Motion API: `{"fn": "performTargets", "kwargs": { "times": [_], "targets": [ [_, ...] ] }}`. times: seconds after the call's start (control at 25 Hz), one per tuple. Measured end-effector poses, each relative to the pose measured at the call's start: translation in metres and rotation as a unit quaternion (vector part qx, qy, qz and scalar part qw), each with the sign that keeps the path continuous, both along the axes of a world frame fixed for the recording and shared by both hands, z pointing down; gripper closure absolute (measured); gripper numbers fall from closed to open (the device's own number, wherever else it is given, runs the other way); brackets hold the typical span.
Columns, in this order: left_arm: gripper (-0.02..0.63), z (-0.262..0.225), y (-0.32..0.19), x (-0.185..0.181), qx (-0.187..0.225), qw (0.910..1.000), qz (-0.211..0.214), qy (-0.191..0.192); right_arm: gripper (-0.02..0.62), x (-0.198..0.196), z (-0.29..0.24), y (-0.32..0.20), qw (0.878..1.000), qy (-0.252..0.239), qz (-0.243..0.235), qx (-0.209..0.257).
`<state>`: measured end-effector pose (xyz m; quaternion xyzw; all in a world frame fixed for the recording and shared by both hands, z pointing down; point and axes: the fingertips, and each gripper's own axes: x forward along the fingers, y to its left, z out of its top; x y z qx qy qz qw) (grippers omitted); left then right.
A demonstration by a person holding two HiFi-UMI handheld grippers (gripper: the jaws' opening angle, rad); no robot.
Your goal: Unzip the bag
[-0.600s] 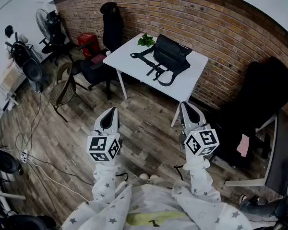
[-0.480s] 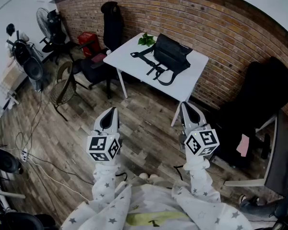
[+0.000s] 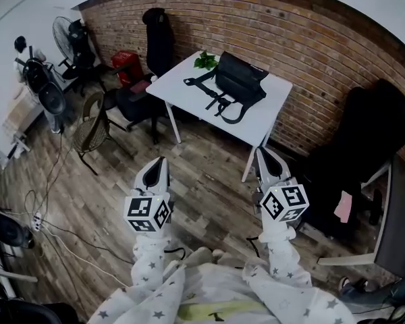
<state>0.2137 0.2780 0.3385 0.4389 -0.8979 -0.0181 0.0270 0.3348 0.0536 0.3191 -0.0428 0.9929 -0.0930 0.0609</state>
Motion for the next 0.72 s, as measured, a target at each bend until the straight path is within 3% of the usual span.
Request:
{"fn": "performTargets", "kwargs": {
  "times": [0.4, 0.72],
  "targets": [
    [0.607, 0.017, 0.000, -0.020, 0.000, 0.9998, -0.011, 0.018, 0.591, -0.028, 0.016, -0.005, 1.000, 0.012, -0.002, -0.018],
    [0.607, 0.034, -0.024, -0.091, -0.006, 0.9994, -0.006, 0.035, 0.591, -0.098, 0.034, -0.029, 0.999, 0.030, 0.008, -0.029]
  ]
}}
